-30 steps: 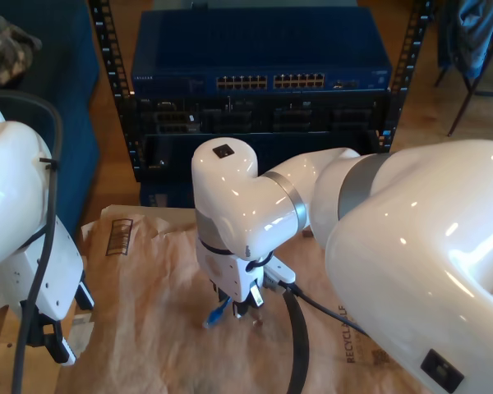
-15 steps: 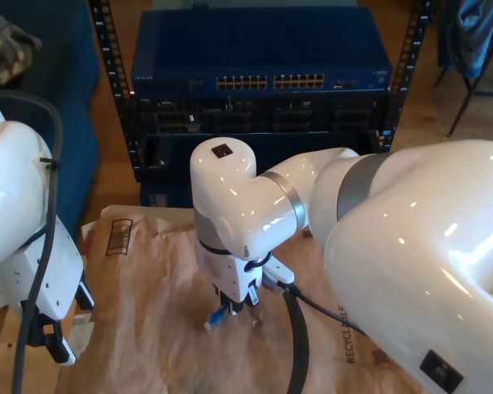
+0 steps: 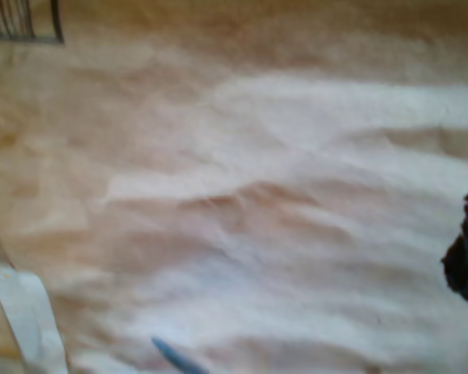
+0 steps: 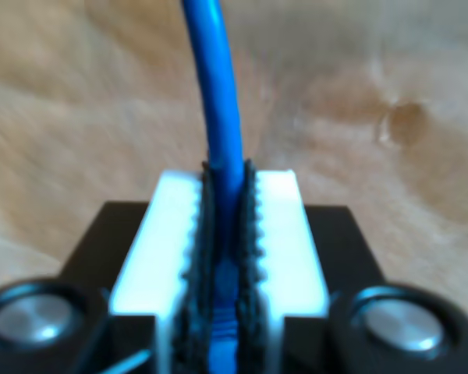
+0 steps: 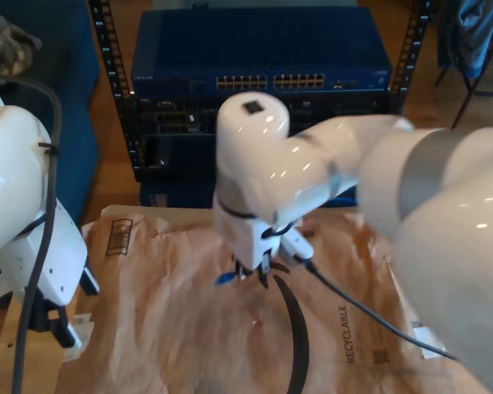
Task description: Grab the cable and plug it in
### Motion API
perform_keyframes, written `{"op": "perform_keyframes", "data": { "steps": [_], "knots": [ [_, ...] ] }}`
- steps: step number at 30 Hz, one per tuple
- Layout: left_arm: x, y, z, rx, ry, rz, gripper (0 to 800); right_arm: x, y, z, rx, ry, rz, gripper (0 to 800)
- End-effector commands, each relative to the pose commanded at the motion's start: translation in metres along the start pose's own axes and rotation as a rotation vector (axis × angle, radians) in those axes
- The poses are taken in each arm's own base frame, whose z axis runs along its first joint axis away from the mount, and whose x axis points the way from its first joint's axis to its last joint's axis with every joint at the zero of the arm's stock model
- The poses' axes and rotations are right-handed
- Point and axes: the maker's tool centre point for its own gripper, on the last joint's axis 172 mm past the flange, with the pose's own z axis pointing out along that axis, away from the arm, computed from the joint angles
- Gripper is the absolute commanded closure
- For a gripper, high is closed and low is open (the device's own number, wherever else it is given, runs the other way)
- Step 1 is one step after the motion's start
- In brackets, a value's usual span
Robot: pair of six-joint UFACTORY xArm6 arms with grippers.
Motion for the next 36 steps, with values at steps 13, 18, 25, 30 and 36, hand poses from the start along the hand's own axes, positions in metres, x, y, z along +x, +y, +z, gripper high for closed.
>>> {"op": "perform_keyframes", "data": {
  "steps": [13,18,25,30,36],
  "knots": [
    [-0.078,0.041,-0.047,-0.094,-0.107,0.062,0,0.113,0.078,-0.123,0.072,-0.016,0.304,777],
    [-0.118,0.044,-0.069,-0.127,-0.192,0.075,0,0.114,0.103,-0.146,0.112,-0.078,0.373,786],
    [-0.161,0.052,-0.082,-0.131,-0.329,0.084,0,0.093,0.121,-0.17,0.088,-0.253,0.465,784],
    [-0.191,0.049,-0.092,-0.13,-0.361,0.138,0,0.082,0.127,-0.202,0.09,-0.313,0.473,784],
    [-0.228,0.037,-0.097,-0.117,-0.403,0.203,0,0.082,0.118,-0.248,0.151,-0.427,0.524,786]
  ]
}}
